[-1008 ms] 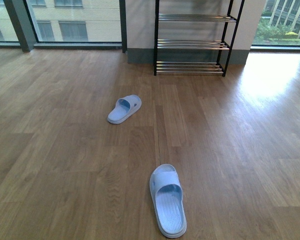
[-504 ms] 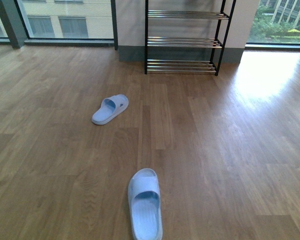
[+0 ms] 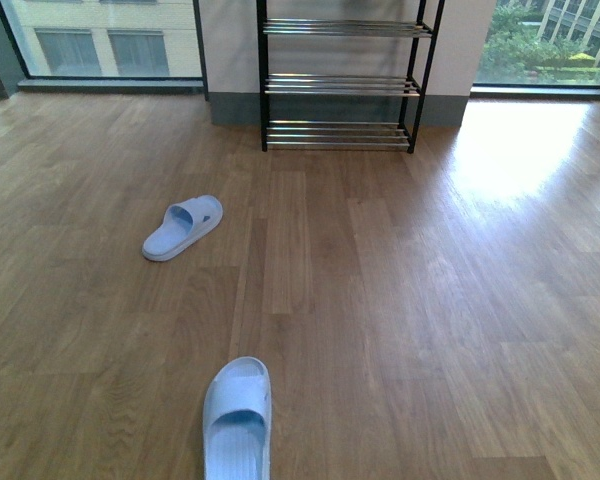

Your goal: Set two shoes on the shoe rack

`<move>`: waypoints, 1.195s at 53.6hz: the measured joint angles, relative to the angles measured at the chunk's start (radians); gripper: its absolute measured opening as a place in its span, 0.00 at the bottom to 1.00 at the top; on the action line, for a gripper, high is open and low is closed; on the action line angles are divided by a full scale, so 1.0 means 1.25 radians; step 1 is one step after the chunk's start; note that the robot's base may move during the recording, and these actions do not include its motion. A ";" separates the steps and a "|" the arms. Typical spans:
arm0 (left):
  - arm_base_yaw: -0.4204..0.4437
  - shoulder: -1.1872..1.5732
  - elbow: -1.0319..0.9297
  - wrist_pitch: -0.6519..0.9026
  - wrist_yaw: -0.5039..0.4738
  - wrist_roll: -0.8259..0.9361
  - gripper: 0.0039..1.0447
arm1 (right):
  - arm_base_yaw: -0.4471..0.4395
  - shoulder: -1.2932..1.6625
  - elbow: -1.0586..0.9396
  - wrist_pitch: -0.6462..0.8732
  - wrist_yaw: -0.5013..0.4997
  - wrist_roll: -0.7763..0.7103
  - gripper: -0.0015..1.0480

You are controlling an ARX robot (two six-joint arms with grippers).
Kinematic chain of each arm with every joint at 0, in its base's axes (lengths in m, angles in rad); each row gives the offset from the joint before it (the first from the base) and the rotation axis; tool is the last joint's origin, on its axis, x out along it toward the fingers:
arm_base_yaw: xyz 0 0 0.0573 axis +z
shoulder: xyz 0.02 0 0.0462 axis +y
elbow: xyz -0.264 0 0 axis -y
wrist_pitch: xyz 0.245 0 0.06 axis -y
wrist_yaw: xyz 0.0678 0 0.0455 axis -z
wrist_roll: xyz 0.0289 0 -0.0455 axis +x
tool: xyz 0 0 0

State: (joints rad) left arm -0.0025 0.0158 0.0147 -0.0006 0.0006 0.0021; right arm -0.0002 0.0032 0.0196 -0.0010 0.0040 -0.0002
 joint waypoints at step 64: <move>-0.143 1.421 0.420 0.309 -0.094 -0.186 0.91 | 0.000 0.000 0.000 0.000 -0.003 0.000 0.91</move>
State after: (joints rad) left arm -0.1806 1.7924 0.5400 0.3859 -0.1173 -0.2302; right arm -0.0002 0.0032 0.0196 -0.0010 0.0002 -0.0002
